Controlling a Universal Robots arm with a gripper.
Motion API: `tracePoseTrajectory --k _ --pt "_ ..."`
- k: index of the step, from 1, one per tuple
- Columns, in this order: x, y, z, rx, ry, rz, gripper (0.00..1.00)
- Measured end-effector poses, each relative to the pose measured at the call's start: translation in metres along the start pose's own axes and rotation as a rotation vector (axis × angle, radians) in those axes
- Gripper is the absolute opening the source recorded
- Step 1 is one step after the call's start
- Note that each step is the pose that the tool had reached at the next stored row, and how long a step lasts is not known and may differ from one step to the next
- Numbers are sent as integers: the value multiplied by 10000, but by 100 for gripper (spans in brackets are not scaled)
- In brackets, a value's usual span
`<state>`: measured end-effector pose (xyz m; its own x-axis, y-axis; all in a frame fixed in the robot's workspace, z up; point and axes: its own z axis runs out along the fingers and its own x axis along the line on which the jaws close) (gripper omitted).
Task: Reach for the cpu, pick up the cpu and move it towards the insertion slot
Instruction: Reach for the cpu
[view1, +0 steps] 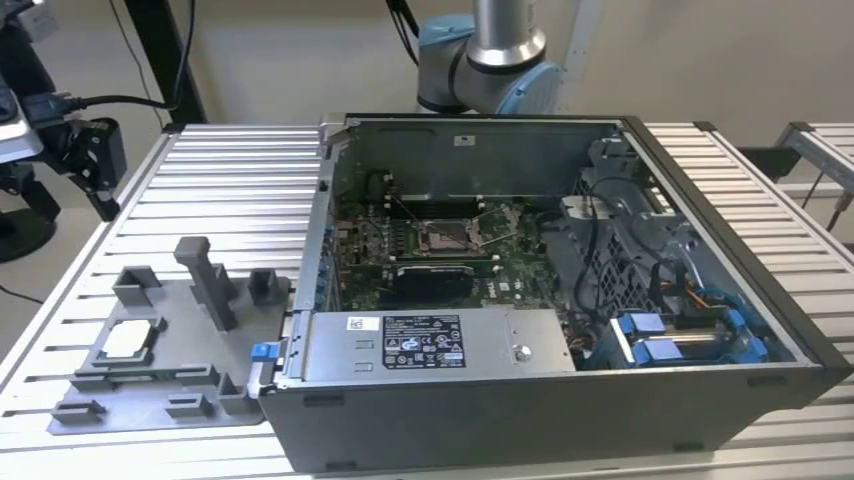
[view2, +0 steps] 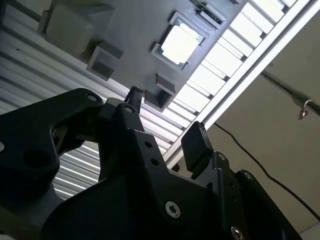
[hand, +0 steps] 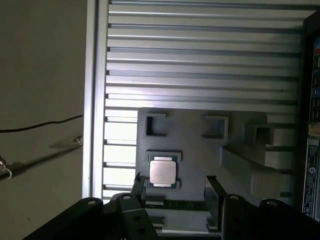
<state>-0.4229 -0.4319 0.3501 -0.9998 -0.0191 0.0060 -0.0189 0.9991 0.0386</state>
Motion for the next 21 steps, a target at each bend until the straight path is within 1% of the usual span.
tracePoseTrajectory --k 11,21 --pt "0 0 11 -1 -2 0 0" --pt "-1 -3 69 -2 -3 1 0"
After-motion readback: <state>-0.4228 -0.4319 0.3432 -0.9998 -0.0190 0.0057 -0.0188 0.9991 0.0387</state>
